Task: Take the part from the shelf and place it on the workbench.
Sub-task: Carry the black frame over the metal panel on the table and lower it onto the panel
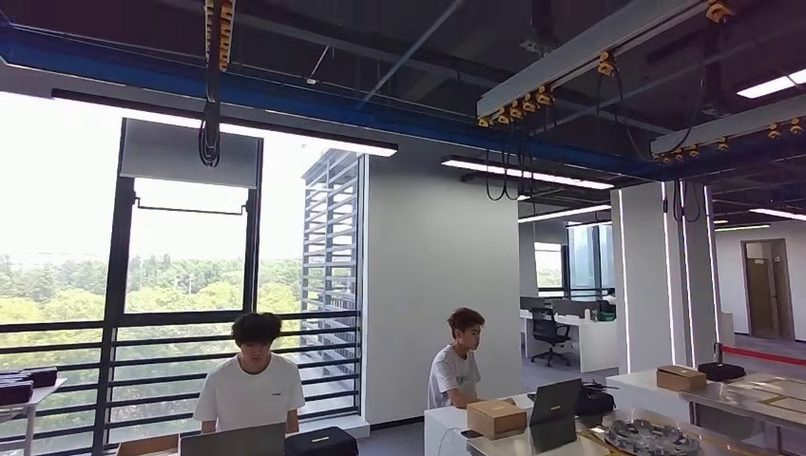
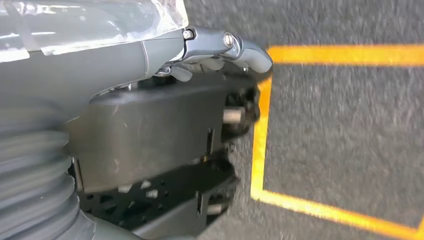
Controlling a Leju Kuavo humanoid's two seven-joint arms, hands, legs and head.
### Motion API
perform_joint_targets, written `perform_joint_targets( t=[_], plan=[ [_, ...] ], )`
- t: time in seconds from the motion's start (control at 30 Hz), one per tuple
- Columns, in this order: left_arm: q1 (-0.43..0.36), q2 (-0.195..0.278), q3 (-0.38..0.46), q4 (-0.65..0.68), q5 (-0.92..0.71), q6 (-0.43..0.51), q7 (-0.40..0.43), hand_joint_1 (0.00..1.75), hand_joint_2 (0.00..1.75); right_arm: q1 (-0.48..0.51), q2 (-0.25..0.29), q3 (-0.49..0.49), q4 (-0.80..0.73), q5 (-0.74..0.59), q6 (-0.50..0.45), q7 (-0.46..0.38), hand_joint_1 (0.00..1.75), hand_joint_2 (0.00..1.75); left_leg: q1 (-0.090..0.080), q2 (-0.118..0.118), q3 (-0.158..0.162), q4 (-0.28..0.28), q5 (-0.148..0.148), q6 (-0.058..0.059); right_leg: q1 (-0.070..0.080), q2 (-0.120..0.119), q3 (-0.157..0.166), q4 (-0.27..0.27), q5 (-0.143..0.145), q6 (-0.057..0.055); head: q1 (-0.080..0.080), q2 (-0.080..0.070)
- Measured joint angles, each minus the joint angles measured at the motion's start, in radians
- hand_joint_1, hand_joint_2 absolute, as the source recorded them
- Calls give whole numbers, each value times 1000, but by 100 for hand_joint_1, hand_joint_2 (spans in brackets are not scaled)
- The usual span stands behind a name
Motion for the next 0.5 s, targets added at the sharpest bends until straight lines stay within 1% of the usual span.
perform_joint_targets(
  t=[0.03, 0.07, 0.1, 0.13, 0.17, 0.2, 0.23, 0.27, 0.3, 0.33, 0.37, 0.4, 0.43, 0.5],
  plan=[
    [0, 0, 0, 0, 0, 0, -1, 0, 175, 0, 0, 0, 0, 0, 1, 0, 175, 175, 2, -1, 6, -8, 2, 3, 0, -1, 1, 3, -4, 5, -1, 0],
    [0, -1, 0, 0, 0, 0, -2, 0, 175, -1, 0, 0, 0, 0, 1, 0, 175, 175, 6, -1, 14, -17, 3, 6, 0, -1, -6, 20, -15, 10, -2, -1],
    [0, -1, 0, 0, 0, 0, -3, 0, 175, -1, 0, 0, -1, 0, 2, 0, 175, 175, 10, 0, 22, -24, 4, 9, 0, -1, -25, 59, -34, 14, -3, -1],
    [0, -1, -1, 0, 0, 0, -3, 0, 175, -1, 0, 0, 0, 0, 3, 0, 175, 175, 10, 0, 26, -26, 3, 11, 0, -1, -57, 118, -58, 17, -5, -1],
    [0, -1, -1, 0, 0, 0, -3, 0, 175, -2, 0, 0, 0, 0, 3, 0, 175, 175, 11, 0, 28, -26, 0, 13, -1, 0, -99, 188, -82, 20, -6, -1],
    [0, -1, -1, 0, 0, 0, -3, 0, 175, -1, 0, -1, 0, 0, 3, 0, 175, 175, 11, 0, 32, -26, -3, 14, -2, 0, -138, 248, -96, 23, -8, -1],
    [0, -2, -1, 0, 0, 0, -3, 0, 175, 0, 0, -1, 0, 0, 2, 0, 175, 175, 11, -1, 36, -26, -8, 14, -3, -1, -164, 278, -90, 26, -9, -1],
    [0, -2, -1, 0, 0, 0, -3, 0, 175, 1, 0, -1, 1, 0, 2, 0, 175, 175, 12, -1, 43, -26, -13, 12, -4, -1, -171, 270, -64, 27, -10, -1],
    [0, -2, -1, 0, 0, 0, -3, 0, 175, 1, 0, -1, 1, 0, 2, 1, 175, 175, 13, -2, 52, -25, -20, 10, -5, -1, -159, 224, -21, 28, -11, -1],
    [0, -2, -1, 0, 0, 0, -3, 0, 175, 1, 0, -1, 1, 0, 2, 1, 175, 175, 13, -3, 62, -25, -28, 6, -6, -1, -135, 155, 25, 27, -11, -1],
    [-1, -2, -1, 0, 0, 0, -2, 0, 175, 1, 0, 0, 1, 0, 2, 1, 175, 175, 12, -3, 68, -23, -37, 0, -5, -2, -108, 90, 57, 25, -11, -1],
    [-1, -2, -1, 0, 0, 0, -2, 0, 175, 0, 0, 0, 1, 0, 2, 1, 175, 175, 10, -3, 72, -22, -45, -6, -5, -1, -87, 43, 72, 20, -10, -1],
    [-1, -2, -1, 0, 0, 0, -2, 0, 175, 0, 0, 0, 1, 0, 2, 0, 175, 175, 8, -3, 74, -22, -52, -12, -4, 0, -75, 18, 71, 13, -9, -1],
    [-2, -1, -2, 0, 0, 0, -2, 0, 175, 1, 0, -1, 0, 0, 1, 0, 175, 175, 7, -1, 79, -25, -60, -23, -2, 3, -68, 11, 56, -4, -8, -1]
  ],
)
